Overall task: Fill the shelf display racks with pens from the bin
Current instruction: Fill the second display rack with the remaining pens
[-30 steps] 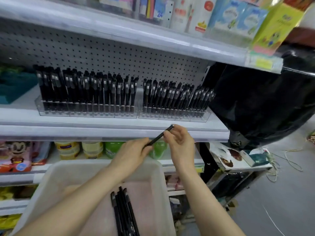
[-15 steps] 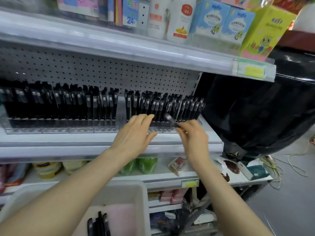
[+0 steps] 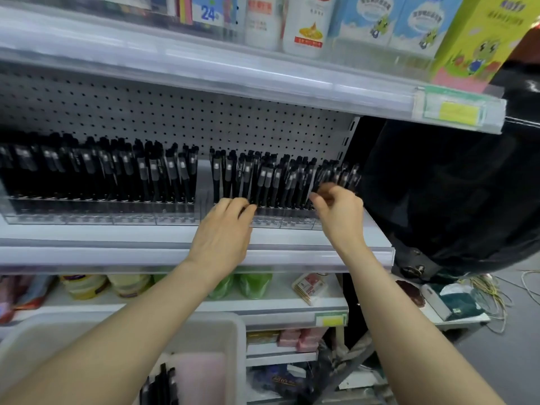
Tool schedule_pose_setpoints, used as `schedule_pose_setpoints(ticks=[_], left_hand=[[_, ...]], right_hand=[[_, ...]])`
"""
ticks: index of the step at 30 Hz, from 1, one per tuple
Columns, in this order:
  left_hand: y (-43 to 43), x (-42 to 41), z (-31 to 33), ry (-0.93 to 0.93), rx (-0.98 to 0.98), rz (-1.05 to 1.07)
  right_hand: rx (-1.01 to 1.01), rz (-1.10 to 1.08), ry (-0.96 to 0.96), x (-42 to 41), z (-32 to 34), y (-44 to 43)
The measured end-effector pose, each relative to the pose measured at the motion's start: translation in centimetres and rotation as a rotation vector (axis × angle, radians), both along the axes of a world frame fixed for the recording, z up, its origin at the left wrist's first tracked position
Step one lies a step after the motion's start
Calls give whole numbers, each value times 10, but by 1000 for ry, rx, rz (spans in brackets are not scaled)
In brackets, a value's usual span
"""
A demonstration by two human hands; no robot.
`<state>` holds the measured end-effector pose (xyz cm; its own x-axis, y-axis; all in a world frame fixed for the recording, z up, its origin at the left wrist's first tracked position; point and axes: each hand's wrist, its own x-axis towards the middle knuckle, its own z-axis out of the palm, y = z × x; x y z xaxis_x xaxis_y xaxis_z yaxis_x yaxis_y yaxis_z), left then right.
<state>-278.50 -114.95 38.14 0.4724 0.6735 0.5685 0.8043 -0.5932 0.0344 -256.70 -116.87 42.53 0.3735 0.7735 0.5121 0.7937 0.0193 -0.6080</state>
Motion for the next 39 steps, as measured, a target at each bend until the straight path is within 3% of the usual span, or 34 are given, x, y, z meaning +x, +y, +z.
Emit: schedule_pose_setpoints(ticks=[7, 18, 31, 35, 39], left_hand=[[0, 1, -2, -19, -26, 5], [-18, -30, -15, -88, -70, -97], [-75, -152, -75, -104, -130, -96], [-83, -184, -107, -84, -152, -56], [-87, -194, -130, -87, -130, -52]], right_hand=[[-176, -64, -63, -1, -3, 13], [-133, -146, 17, -26, -9, -13], [-162, -3, 72, -173, -79, -110], [-293, 56, 19, -216, -109, -133], [-602, 88, 11, -233, -140, -146]])
